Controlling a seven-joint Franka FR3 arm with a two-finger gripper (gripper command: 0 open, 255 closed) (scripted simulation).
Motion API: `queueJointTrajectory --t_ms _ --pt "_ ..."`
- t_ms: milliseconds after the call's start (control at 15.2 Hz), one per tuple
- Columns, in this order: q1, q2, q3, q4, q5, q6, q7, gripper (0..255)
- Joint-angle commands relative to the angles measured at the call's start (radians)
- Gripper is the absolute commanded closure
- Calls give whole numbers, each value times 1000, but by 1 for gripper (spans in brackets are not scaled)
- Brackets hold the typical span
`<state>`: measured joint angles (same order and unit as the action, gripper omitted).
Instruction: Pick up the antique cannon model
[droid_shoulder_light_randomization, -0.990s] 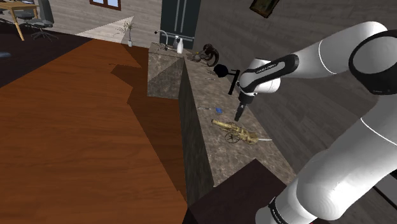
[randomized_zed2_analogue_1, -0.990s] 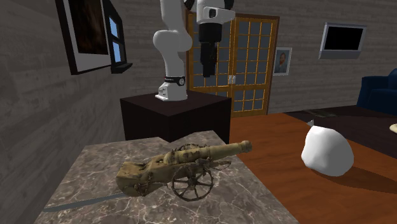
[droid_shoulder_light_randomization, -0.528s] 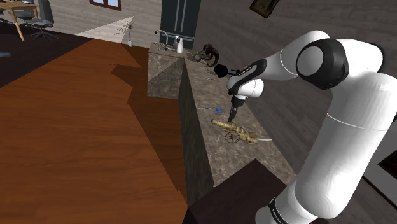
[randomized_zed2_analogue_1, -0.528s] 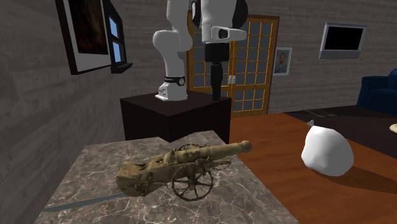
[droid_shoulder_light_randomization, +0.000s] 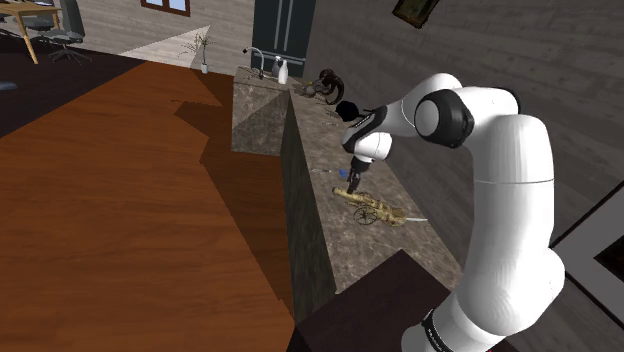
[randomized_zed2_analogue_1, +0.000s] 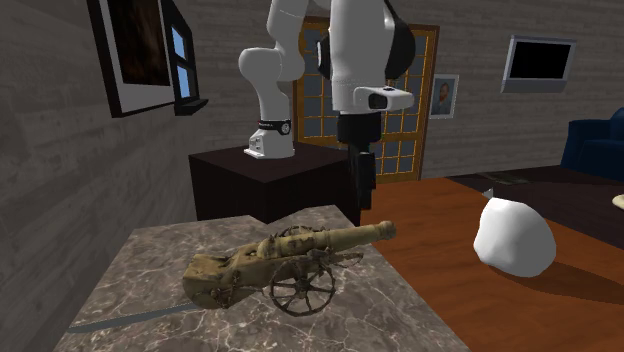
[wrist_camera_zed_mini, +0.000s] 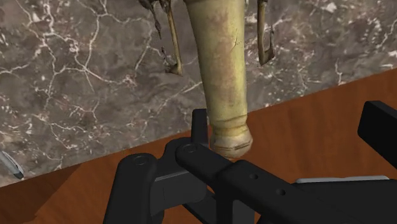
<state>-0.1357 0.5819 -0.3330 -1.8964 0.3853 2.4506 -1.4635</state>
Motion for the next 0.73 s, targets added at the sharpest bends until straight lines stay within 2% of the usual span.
queueJointTrajectory --t_ms 0,66,660 --pt "-34 81 30 96 19 -14 -41 0" --pt "-47 117 42 139 24 -21 -56 0" --pt "-67 197 70 162 52 36 -77 0"
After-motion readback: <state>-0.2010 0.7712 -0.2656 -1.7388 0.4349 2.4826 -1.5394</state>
